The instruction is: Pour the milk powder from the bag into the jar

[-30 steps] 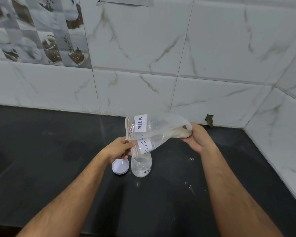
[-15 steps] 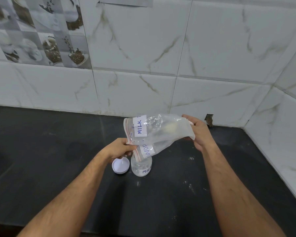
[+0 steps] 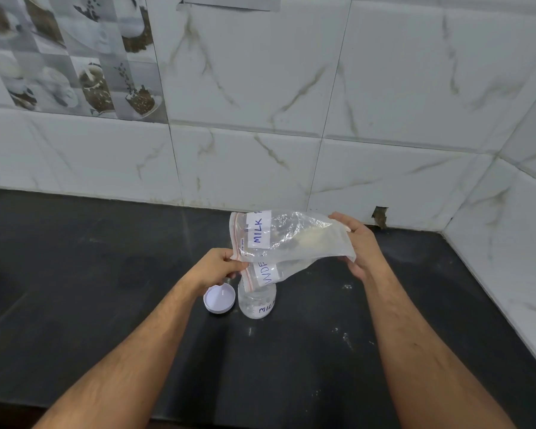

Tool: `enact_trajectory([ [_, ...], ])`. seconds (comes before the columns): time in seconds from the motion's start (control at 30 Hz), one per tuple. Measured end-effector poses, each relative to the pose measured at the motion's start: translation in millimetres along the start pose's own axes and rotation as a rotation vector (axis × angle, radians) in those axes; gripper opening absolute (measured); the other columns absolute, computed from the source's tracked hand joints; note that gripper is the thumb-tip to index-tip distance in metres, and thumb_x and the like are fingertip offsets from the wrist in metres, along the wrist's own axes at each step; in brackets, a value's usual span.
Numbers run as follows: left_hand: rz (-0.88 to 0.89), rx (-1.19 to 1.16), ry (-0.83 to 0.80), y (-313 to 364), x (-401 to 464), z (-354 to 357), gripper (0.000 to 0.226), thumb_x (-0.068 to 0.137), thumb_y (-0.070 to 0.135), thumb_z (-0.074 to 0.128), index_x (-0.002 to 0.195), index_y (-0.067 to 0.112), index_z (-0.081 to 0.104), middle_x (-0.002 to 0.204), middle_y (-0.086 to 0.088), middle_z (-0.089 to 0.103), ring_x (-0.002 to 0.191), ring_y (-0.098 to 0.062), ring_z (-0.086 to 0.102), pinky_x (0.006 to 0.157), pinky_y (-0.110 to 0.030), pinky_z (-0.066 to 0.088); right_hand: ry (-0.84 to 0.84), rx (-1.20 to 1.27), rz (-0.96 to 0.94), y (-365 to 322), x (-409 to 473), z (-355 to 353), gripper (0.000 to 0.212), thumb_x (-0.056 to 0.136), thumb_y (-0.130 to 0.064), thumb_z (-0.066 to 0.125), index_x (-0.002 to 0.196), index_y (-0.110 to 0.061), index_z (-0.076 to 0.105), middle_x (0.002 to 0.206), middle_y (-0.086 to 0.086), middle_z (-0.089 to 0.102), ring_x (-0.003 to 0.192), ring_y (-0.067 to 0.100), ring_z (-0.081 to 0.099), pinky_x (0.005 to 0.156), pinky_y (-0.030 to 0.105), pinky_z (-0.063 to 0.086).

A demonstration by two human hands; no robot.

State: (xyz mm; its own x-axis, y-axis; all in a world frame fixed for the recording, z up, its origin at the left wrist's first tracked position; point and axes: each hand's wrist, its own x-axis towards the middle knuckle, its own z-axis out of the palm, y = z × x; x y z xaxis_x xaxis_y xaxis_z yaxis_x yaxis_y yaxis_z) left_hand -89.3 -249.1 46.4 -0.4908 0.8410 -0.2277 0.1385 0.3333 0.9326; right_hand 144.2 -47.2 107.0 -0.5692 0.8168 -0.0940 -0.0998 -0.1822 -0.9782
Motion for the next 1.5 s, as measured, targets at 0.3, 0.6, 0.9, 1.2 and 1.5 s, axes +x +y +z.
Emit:
enact_trajectory([
  [0.3, 0.069, -0.011, 0.037, -6.0, 5.1, 3.8, 0.016, 0.080, 0.013, 0.081, 0.097, 0.010, 0.080, 0.099, 0.004, 0.079, 0.101, -0.014, 0.073, 0.096, -0.031, 0.055, -0.012, -0.037, -0.082, -14.4, -0.6, 9.5, 0.030, 0.081, 0.005, 0.075, 0.104, -0.015, 0.074, 0.095, 0.005, 0.072, 0.077, 0.019, 0.068, 0.059, 0.029, 0.058],
  [0.6, 0.109, 0.052, 0.109, -7.5, 8.5, 7.2, 0.017, 0.079, 0.013, 0.082, 0.096, 0.008, 0.079, 0.098, 0.002, 0.079, 0.094, -0.012, 0.073, 0.088, -0.031, 0.058, 0.007, -0.108, -0.133, -32.2, 3.8, 19.3, 0.042, 0.080, 0.003, 0.078, 0.117, -0.015, 0.070, 0.111, 0.007, 0.071, 0.089, 0.021, 0.071, 0.069, 0.033, 0.062],
  [0.9, 0.018, 0.061, 0.061, -33.3, 13.7, 8.0, 0.051, 0.055, 0.047, 0.086, 0.083, 0.009, 0.069, 0.087, 0.002, 0.065, 0.080, -0.016, 0.059, 0.081, -0.032, 0.050, -0.023, -0.196, -0.182, -33.1, 2.1, 28.6, 0.040, 0.078, 0.001, 0.081, 0.110, -0.022, 0.073, 0.110, -0.001, 0.072, 0.090, 0.015, 0.071, 0.074, 0.028, 0.062],
  [1.2, 0.006, 0.021, 0.102, -47.9, 16.2, 11.9, 0.056, 0.054, 0.045, 0.086, 0.084, 0.001, 0.069, 0.082, -0.004, 0.066, 0.078, -0.016, 0.055, 0.074, -0.033, 0.046, -0.086, -0.284, -0.224, -34.9, 5.1, 35.2, 0.044, 0.079, 0.001, 0.080, 0.119, -0.018, 0.072, 0.111, -0.006, 0.072, 0.090, 0.010, 0.071, 0.074, 0.026, 0.060],
  [1.5, 0.024, 0.026, 0.127, -47.8, 16.4, 16.1, 0.043, 0.072, 0.021, 0.087, 0.091, -0.013, 0.068, 0.099, -0.016, 0.077, 0.083, -0.017, 0.063, 0.084, -0.043, 0.054, -0.089, -0.296, -0.234, -35.1, 6.0, 35.3, 0.043, 0.079, 0.000, 0.081, 0.116, -0.020, 0.072, 0.113, -0.007, 0.072, 0.097, 0.014, 0.070, 0.082, 0.033, 0.061],
])
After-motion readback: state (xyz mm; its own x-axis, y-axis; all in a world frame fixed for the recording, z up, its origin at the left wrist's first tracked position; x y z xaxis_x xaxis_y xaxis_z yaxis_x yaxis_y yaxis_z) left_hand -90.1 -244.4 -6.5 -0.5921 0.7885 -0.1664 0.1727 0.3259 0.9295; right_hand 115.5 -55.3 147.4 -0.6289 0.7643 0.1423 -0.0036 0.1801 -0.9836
